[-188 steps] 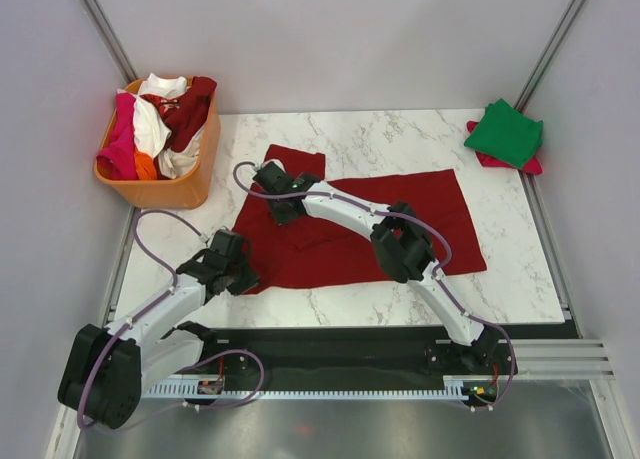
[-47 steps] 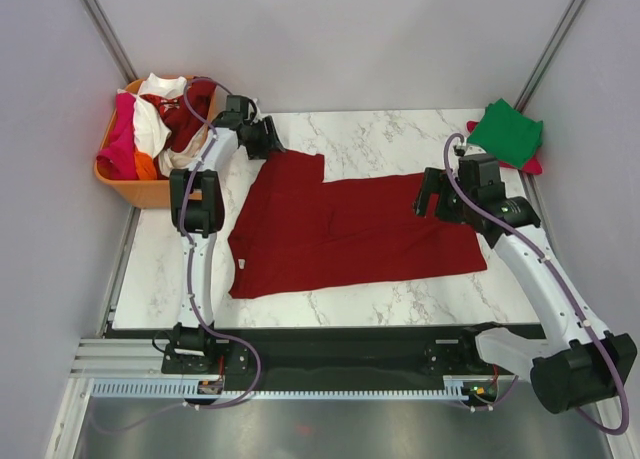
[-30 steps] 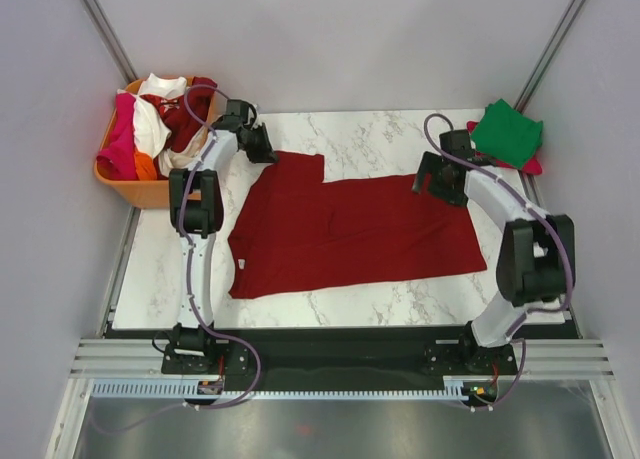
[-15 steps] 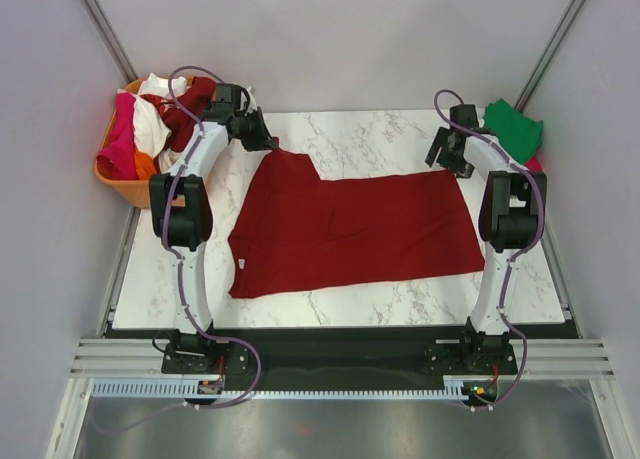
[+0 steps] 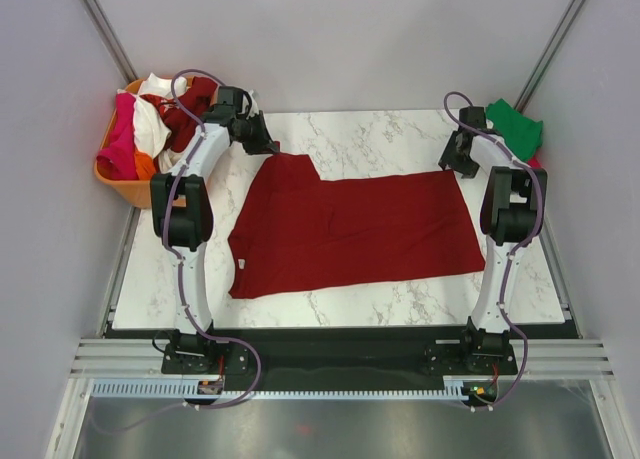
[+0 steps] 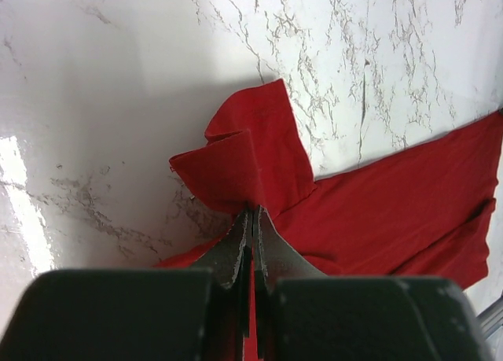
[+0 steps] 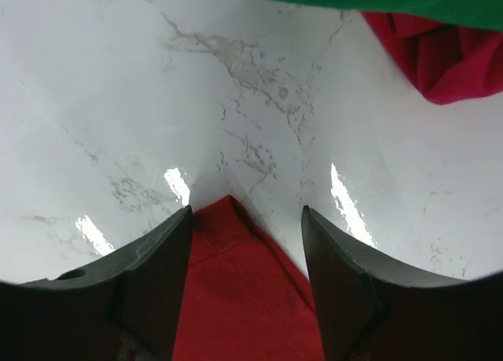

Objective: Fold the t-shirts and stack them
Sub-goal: Fold the tshirt

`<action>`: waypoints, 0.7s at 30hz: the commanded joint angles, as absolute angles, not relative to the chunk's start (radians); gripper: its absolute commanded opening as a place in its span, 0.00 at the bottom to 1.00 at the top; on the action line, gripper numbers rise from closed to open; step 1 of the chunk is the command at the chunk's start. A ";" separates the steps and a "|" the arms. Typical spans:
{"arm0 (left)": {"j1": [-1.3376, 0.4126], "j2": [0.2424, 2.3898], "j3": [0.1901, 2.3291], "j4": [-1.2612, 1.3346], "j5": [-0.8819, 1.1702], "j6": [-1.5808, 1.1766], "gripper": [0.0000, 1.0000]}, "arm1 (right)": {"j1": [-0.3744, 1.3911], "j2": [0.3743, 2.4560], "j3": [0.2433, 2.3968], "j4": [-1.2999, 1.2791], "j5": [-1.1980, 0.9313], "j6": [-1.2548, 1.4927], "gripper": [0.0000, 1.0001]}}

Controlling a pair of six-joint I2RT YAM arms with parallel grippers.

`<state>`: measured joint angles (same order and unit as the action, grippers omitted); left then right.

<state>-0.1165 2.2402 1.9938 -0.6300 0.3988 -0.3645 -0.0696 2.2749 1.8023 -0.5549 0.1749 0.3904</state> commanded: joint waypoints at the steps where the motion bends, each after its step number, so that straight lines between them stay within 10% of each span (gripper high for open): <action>1: -0.120 2.204 2.003 -0.623 0.426 -0.357 0.02 | -0.066 2.306 1.809 -0.551 0.130 0.400 0.62; 9: -0.121 2.212 2.006 -0.623 0.410 -0.353 0.02 | -0.063 2.272 1.758 -0.519 0.081 0.405 0.29; 12: -0.123 2.229 2.045 -0.627 0.400 -0.344 0.02 | -0.063 2.260 1.746 -0.508 0.075 0.403 0.01; 21: -0.121 2.387 2.362 -0.730 0.360 -0.288 0.02 | -0.067 2.243 1.770 -0.512 0.137 0.403 0.00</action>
<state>-0.1200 2.3447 2.2532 -0.7036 0.3794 -0.3428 -0.0692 2.2692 1.7744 -0.4961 0.1070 0.4004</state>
